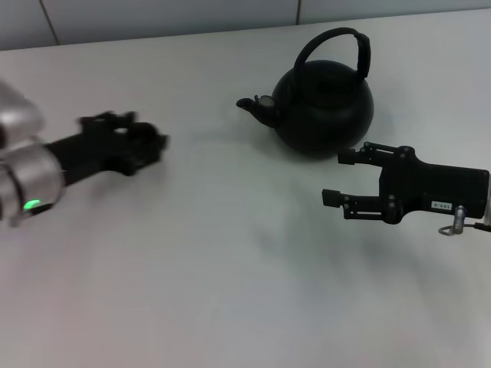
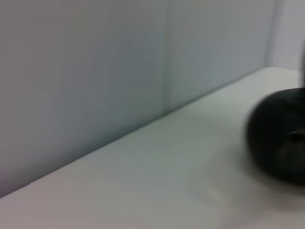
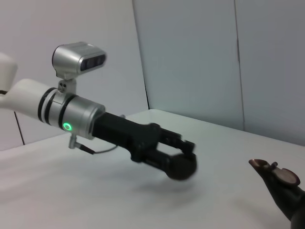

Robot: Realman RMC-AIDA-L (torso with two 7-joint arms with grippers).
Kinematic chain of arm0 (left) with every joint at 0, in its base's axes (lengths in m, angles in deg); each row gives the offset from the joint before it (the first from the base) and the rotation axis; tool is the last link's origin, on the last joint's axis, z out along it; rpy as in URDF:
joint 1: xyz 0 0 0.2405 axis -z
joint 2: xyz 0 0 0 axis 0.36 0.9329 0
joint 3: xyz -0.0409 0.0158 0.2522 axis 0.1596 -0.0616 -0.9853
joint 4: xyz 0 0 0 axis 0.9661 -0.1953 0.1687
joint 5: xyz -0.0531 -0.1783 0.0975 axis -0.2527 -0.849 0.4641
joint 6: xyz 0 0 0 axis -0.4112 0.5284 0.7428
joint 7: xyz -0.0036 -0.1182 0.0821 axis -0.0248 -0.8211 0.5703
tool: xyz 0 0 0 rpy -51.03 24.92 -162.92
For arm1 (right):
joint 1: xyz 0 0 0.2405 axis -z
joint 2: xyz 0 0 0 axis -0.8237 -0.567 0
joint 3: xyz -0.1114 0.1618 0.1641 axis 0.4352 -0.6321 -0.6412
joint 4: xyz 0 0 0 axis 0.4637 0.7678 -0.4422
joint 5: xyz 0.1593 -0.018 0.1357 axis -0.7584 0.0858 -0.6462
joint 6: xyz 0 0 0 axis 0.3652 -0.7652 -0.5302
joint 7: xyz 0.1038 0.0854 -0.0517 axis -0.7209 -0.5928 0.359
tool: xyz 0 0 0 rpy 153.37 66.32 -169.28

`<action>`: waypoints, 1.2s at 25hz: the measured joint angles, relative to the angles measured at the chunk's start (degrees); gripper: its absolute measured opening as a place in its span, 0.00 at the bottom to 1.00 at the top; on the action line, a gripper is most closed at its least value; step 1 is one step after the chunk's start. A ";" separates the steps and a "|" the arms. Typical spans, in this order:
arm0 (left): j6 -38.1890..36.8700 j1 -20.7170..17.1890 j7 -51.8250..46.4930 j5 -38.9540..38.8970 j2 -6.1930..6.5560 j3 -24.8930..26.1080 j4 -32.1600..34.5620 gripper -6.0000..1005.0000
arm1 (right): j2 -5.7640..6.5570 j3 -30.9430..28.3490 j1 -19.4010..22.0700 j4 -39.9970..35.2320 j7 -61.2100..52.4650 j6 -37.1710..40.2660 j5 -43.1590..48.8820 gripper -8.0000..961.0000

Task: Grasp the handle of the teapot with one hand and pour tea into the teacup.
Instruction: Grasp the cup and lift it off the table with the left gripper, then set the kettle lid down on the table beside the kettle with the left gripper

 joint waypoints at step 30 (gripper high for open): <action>7.23 3.48 0.83 -6.26 -0.31 -16.21 -1.84 0.74 | -0.08 0.00 -1.14 -0.28 -0.20 -0.20 0.38 0.83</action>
